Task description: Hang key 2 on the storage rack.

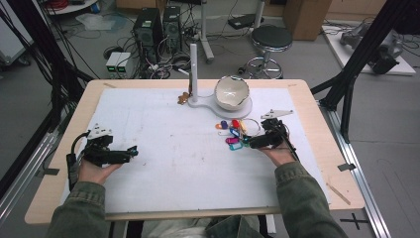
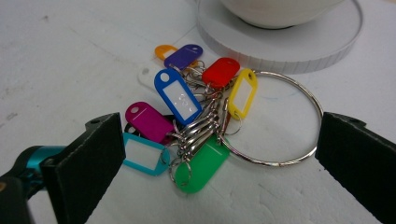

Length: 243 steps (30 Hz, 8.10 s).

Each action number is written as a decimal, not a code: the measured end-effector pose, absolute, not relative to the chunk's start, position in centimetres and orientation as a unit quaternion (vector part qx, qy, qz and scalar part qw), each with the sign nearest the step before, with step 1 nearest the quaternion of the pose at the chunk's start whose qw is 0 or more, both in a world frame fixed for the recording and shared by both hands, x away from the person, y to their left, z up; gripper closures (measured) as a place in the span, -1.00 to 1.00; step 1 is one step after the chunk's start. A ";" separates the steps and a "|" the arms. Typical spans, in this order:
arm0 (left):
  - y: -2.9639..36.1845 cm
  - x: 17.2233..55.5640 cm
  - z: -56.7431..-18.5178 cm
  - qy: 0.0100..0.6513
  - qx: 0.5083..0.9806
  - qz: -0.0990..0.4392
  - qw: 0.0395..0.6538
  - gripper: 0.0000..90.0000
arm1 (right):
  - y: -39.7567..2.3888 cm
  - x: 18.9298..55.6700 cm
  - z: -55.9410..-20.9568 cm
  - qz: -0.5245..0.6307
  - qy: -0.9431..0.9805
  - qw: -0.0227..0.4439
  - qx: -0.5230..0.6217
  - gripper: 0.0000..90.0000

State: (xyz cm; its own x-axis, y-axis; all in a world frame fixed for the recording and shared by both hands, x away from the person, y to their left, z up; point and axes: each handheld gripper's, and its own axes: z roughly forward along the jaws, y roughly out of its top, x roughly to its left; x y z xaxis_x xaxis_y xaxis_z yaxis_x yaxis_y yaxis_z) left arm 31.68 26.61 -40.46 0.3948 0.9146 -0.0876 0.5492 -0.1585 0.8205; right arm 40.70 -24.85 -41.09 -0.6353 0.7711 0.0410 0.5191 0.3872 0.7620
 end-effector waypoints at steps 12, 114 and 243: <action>27.6 30.4 -41.2 0.513 0.716 0.233 0.412 -0.96 | -21.6 42.5 -40.6 0.343 0.853 0.163 0.357 -0.98; 30.6 30.2 -43.4 0.537 0.723 0.199 0.385 -0.95 | -17.6 45.0 -26.4 0.497 0.768 0.076 0.396 0.95; 32.5 29.2 -42.0 0.568 0.641 0.284 0.431 -0.95 | -12.1 51.9 -22.3 0.427 0.795 0.097 0.421 -0.98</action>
State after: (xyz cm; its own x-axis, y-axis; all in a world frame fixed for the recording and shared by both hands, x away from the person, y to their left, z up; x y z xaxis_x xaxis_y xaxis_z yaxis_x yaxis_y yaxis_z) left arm 29.25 32.53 -42.03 0.1935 0.9730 -0.1258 0.4831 0.0171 0.8754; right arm 51.89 -12.11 -22.27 -0.6275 0.7510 0.2057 0.5862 0.2817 0.7596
